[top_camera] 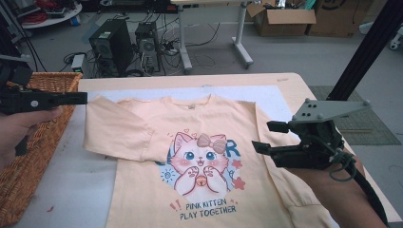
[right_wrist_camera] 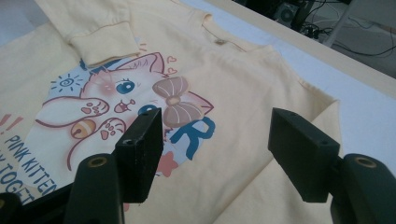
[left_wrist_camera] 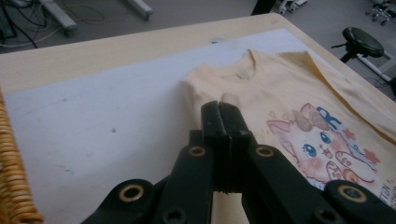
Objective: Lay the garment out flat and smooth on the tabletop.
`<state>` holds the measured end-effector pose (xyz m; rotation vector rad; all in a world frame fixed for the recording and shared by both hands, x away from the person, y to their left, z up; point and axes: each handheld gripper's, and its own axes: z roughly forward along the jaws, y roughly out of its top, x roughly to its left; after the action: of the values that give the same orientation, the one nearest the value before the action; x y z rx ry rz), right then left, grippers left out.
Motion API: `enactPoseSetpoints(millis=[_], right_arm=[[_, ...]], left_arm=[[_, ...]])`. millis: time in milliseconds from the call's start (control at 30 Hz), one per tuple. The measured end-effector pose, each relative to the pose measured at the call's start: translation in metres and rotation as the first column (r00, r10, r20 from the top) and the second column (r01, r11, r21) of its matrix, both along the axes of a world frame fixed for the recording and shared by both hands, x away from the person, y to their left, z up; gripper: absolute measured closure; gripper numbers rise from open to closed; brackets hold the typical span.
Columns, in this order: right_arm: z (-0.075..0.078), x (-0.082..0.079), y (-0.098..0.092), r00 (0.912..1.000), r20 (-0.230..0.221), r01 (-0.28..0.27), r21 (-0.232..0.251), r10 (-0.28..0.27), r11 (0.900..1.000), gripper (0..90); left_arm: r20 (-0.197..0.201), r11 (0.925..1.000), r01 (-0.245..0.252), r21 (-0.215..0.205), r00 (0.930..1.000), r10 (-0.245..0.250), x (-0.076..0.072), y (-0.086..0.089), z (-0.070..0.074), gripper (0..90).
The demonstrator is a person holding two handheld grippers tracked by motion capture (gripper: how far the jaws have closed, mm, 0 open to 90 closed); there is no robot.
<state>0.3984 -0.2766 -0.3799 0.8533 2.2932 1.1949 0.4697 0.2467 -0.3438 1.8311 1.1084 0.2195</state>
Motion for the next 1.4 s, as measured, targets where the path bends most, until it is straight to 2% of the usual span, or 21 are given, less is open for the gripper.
enactPoseSetpoints(millis=[67, 133, 200, 300, 400, 467, 567, 633, 700, 800, 867, 933, 1000, 1033, 1067, 1100, 1133, 1233, 1267, 1333, 1400], right_arm=[[0.001, -0.001, 0.001, 1.0, 0.001, -0.003, -0.004, 0.003, 1.0, 35.7], [0.001, -0.002, 0.001, 1.0, 0.002, -0.004, -0.002, 0.004, 1.0, 35.5], [0.002, -0.003, 0.001, 1.0, 0.003, -0.007, -0.004, 0.008, 1.0, 35.4], [0.002, -0.004, 0.002, 0.9999, 0.001, -0.013, -0.005, 0.013, 1.0, 35.2], [0.001, -0.004, 0.004, 0.9998, 0.0, -0.02, -0.009, 0.02, 1.0, 35.1], [0.0, -0.004, 0.005, 0.9997, -0.001, -0.026, -0.011, 0.026, 1.0, 34.9], [0.0, -0.005, 0.008, 0.9992, -0.006, -0.038, -0.02, 0.038, 0.999, 34.2], [-0.001, -0.007, 0.01, 0.9988, -0.008, -0.047, -0.022, 0.047, 0.999, 33.9], [-0.001, -0.008, 0.011, 0.9985, -0.006, -0.055, -0.025, 0.054, 0.998, 33.8], [-0.001, -0.011, 0.013, 0.998, -0.007, -0.064, -0.027, 0.063, 0.998, 33.8], [-0.001, -0.012, 0.013, 0.9977, -0.01, -0.067, -0.024, 0.067, 0.997, 33.8], [-0.002, -0.014, 0.013, 0.9977, -0.015, -0.067, -0.021, 0.067, 0.998, 33.8], [-0.002, -0.016, 0.013, 0.9977, -0.014, -0.066, -0.024, 0.066, 0.998, 33.8], [-0.002, -0.017, 0.013, 0.9977, -0.014, -0.066, -0.026, 0.066, 0.997, 33.8], [-0.003, -0.019, 0.013, 0.9978, -0.015, -0.065, -0.028, 0.065, 0.997, 33.8], [-0.003, -0.02, 0.014, 0.9978, -0.016, -0.065, -0.029, 0.065, 0.997, 33.8], [-0.003, -0.021, 0.015, 0.9978, -0.017, -0.065, -0.031, 0.064, 0.997, 33.8], [-0.003, -0.022, 0.017, 0.9977, -0.016, -0.066, -0.034, 0.066, 0.997, 33.8], [-0.004, -0.023, 0.017, 0.9977, -0.015, -0.067, -0.036, 0.067, 0.997, 33.8], [-0.003, -0.026, 0.017, 0.9977, -0.014, -0.067, -0.032, 0.066, 0.997, 33.9], [-0.003, -0.029, 0.015, 0.9979, -0.006, -0.065, -0.027, 0.065, 0.997, 34.0]], left_arm=[[0.012, 0.9998, -0.01, 0.017, 0.9999, 0.01, 0.001, 0.001, -0.001, 89.0], [-0.001, 0.9987, -0.044, 0.024, 0.999, 0.044, 0.002, 0.003, -0.001, 67.9], [0.003, 0.9981, -0.049, 0.037, 0.9988, 0.049, 0.0, 0.002, 0.0, 57.4], [0.014, 0.9989, 0.002, 0.046, 0.9999, -0.003, -0.004, -0.009, 0.004, 52.2], [0.021, 0.9946, 0.085, 0.06, 0.9961, -0.086, -0.01, -0.028, 0.002, 45.2], [0.005, 0.9855, 0.148, 0.083, 0.9888, -0.149, -0.012, -0.043, -0.006, 43.1], [-0.024, 0.9708, 0.215, 0.106, 0.9765, -0.214, -0.014, -0.062, -0.024, 38.7], [-0.044, 0.9642, 0.249, 0.09, 0.9682, -0.246, -0.016, -0.072, -0.039, 34.9], [-0.054, 0.9579, 0.273, 0.091, 0.9617, -0.269, -0.018, -0.079, -0.049, 34.9], [-0.067, 0.9514, 0.291, 0.1, 0.956, -0.286, -0.02, -0.089, -0.064, 35.6], [-0.084, 0.9432, 0.304, 0.134, 0.9519, -0.295, -0.02, -0.095, -0.072, 37.6], [-0.098, 0.9383, 0.314, 0.144, 0.9482, -0.302, -0.02, -0.099, -0.079, 39.9], [-0.099, 0.931, 0.316, 0.182, 0.9479, -0.303, -0.022, -0.104, -0.086, 44.8], [-0.101, 0.9258, 0.325, 0.192, 0.9449, -0.311, -0.024, -0.107, -0.09, 48.6], [-0.106, 0.9181, 0.325, 0.226, 0.9452, -0.309, -0.026, -0.11, -0.094, 56.9], [-0.079, 0.9187, 0.317, 0.236, 0.9485, -0.307, -0.029, -0.111, -0.095, 63.7], [-0.073, 0.9149, 0.319, 0.247, 0.9475, -0.311, -0.031, -0.113, -0.095, 71.6], [-0.056, 0.9086, 0.319, 0.269, 0.947, -0.316, -0.034, -0.112, -0.09, 83.0], [-0.057, 0.9065, 0.321, 0.275, 0.9465, -0.318, -0.038, -0.109, -0.086, 84.2], [-0.047, 0.909, 0.329, 0.255, 0.9433, -0.329, -0.047, -0.101, -0.078, 84.1], [-0.057, 0.9043, 0.349, 0.245, 0.9364, -0.346, -0.06, -0.095, -0.071, 84.0]])
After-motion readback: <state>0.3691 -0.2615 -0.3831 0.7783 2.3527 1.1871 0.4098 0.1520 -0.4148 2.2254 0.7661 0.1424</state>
